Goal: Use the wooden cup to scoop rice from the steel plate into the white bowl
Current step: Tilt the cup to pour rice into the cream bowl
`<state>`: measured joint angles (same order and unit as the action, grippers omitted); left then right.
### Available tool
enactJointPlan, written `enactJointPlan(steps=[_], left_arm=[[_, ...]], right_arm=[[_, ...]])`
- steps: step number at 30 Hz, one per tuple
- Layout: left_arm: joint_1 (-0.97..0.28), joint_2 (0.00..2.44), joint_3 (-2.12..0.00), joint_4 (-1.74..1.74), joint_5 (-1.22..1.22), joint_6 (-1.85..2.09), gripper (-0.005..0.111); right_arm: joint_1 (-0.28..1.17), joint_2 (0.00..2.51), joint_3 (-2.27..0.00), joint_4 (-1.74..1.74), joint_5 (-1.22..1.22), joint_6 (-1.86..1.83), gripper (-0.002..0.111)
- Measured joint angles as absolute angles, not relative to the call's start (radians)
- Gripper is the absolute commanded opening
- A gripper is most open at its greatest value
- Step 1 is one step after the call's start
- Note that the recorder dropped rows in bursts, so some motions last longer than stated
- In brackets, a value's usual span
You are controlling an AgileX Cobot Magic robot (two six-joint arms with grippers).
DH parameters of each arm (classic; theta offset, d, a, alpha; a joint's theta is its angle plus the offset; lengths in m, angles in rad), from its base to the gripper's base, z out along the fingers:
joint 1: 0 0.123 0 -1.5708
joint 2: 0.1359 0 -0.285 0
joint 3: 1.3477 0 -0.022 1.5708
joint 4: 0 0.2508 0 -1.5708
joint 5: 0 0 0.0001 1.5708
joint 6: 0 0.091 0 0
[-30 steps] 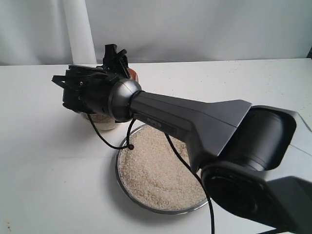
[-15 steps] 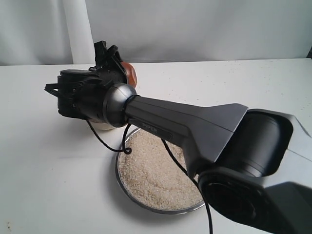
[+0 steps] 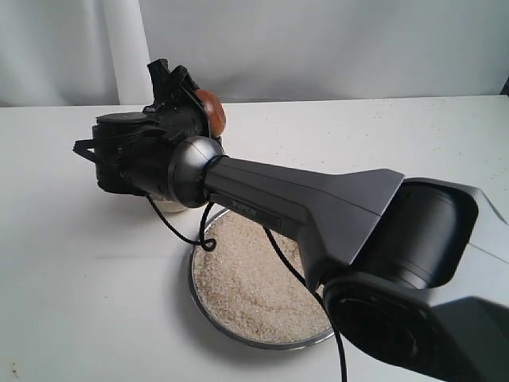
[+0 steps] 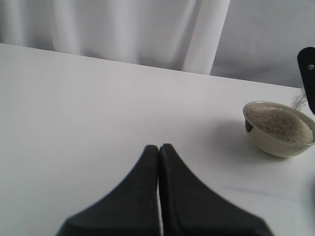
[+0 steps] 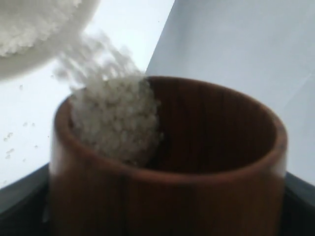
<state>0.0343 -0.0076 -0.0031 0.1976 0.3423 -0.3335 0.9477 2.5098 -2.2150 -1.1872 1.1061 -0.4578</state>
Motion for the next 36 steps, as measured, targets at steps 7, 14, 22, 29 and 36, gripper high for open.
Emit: enactJointPlan(steps=[7,14,22,29,36], left_arm=[[0.034,-0.008,-0.003,0.198,0.342,-0.333,0.000],[0.034,-0.008,-0.003,0.198,0.342,-0.333,0.000],[0.034,-0.008,-0.003,0.198,0.342,-0.333,0.000],[0.034,-0.008,-0.003,0.198,0.342,-0.333,0.000],[0.034,-0.008,-0.003,0.198,0.342,-0.333,0.000]], right_arm=[[0.953,2.510,-2.215,-1.239,1.106,-0.471,0.000],[0.954,2.510,-2.215,-1.290,1.106,-0.472,0.000],[0.954,2.510,-2.199,-1.358,1.083,-0.472,0.000],[0.954,2.510,-2.184,-1.358,1.064,-0.475,0.000],[0.975,2.510,-2.184,-1.366,1.025,-0.480,0.000]])
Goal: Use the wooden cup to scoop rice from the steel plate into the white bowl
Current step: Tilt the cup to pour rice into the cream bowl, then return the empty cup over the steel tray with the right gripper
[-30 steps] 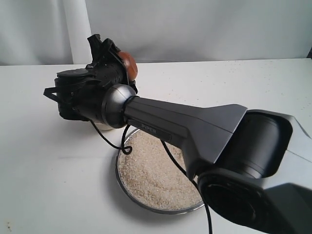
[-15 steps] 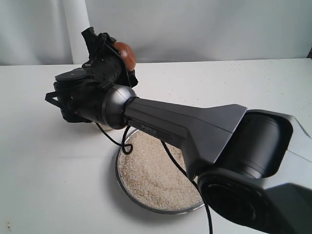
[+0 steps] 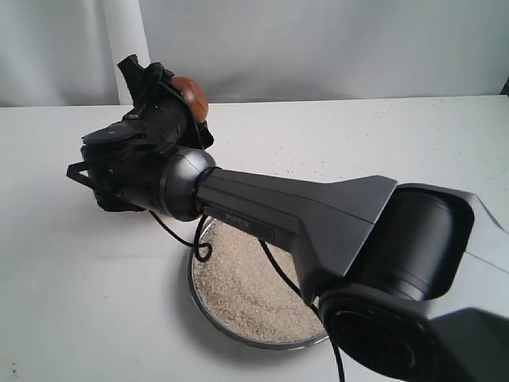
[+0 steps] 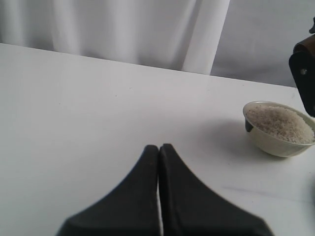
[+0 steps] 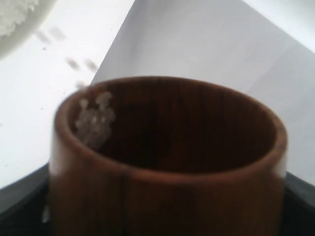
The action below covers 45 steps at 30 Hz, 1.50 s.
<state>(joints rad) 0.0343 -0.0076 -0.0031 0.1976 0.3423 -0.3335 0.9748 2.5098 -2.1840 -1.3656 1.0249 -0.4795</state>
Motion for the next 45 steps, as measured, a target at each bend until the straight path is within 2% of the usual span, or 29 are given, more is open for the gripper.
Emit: enactJointPlan(steps=[11,20,28,36,45], left_arm=[[0.034,-0.008,-0.003,0.198,0.342,-0.333,0.000],[0.034,-0.008,-0.003,0.198,0.342,-0.333,0.000],[0.034,-0.008,-0.003,0.198,0.342,-0.333,0.000],[0.034,-0.008,-0.003,0.198,0.342,-0.333,0.000],[0.034,-0.008,-0.003,0.198,0.342,-0.333,0.000]], right_arm=[[0.988,2.494,-2.182,-1.258,1.029,-0.454,0.000],[0.988,2.333,-2.182,-0.924,1.099,-0.460,0.000],[0.939,2.163,-2.162,-0.446,1.205,-0.710,0.000],[0.925,1.964,-1.787,-0.587,1.220,-0.760,0.000],[0.919,1.940,-1.468,-0.623,1.224,-0.757,0.000]])
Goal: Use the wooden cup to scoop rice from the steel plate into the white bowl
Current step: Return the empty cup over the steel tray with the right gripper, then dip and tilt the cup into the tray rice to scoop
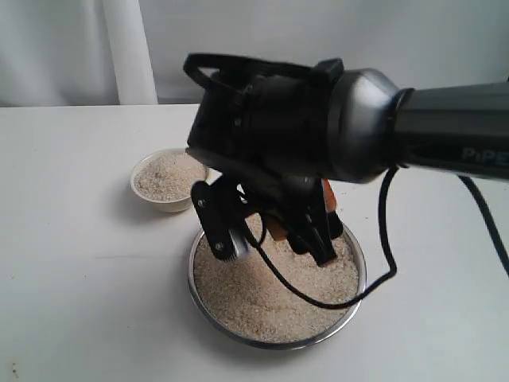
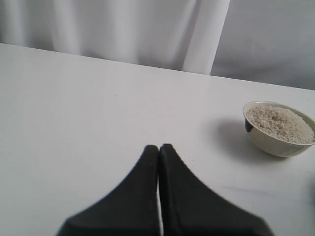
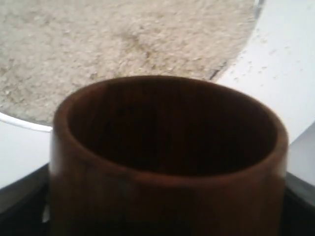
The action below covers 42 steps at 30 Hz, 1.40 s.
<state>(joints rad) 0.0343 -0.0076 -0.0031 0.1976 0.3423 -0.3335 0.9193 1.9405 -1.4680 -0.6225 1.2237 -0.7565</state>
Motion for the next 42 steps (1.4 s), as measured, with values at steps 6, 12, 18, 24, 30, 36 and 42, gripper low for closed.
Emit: enactJointPlan(steps=[6,12,18,24,30,36,42], left_arm=[[0.034,-0.008,-0.003,0.198,0.342,-0.333,0.000],[0.034,-0.008,-0.003,0.198,0.342,-0.333,0.000],[0.034,-0.008,-0.003,0.198,0.342,-0.333,0.000],[0.034,-0.008,-0.003,0.198,0.342,-0.333,0.000],[0.034,-0.008,-0.003,0.198,0.342,-0.333,0.000],[0.034,-0.008,-0.003,0.198,0.342,-0.333,0.000],[0.034,-0.008,-0.003,0.198,0.342,-0.333,0.000]], right_arm=[[0.919,1.940,-1.364,-0.645,1.222,-0.713,0.000],[0.919,1.940,-1.294,-0.650,1.187,-0.686,0.000],[0.919,2.026,-1.278,-0.706,1.132,-0.637,0.000],[0.919,2.080,-1.278,-0.708,1.090,-0.625,0.000],[0.919,2.092,-1.278,-0.664,1.043,-0.623,0.000],[0.917,2.092,-1.278,-0.601,0.995,-0.601,0.000],[0.917,2.092,-1.278,-0.573,0.993,-0.528,0.000]])
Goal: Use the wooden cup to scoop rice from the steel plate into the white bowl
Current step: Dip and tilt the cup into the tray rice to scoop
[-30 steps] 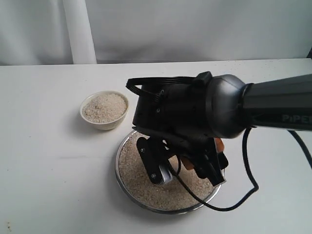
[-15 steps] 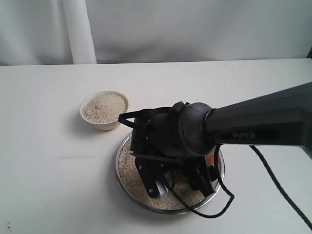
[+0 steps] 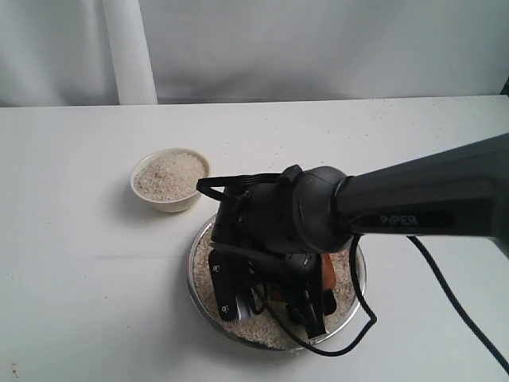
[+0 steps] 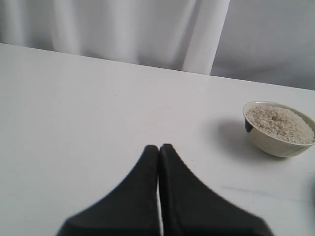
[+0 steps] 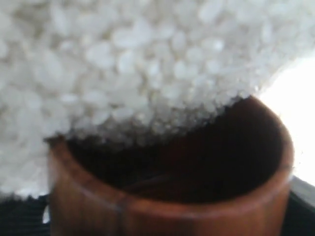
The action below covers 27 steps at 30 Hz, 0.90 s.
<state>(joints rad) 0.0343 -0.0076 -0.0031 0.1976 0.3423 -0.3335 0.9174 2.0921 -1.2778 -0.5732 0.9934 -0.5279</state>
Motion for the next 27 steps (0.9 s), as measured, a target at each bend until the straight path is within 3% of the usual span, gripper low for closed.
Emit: enactJointPlan(steps=[17,27], left_arm=[[0.034,-0.008,-0.003,0.198,0.342,-0.333,0.000],[0.034,-0.008,-0.003,0.198,0.342,-0.333,0.000]], right_arm=[[0.917,2.138,-1.302,-0.595,1.013,-0.429,0.000],[0.825,2.124,-1.313,-0.471,0.906,-0.414,0.000]])
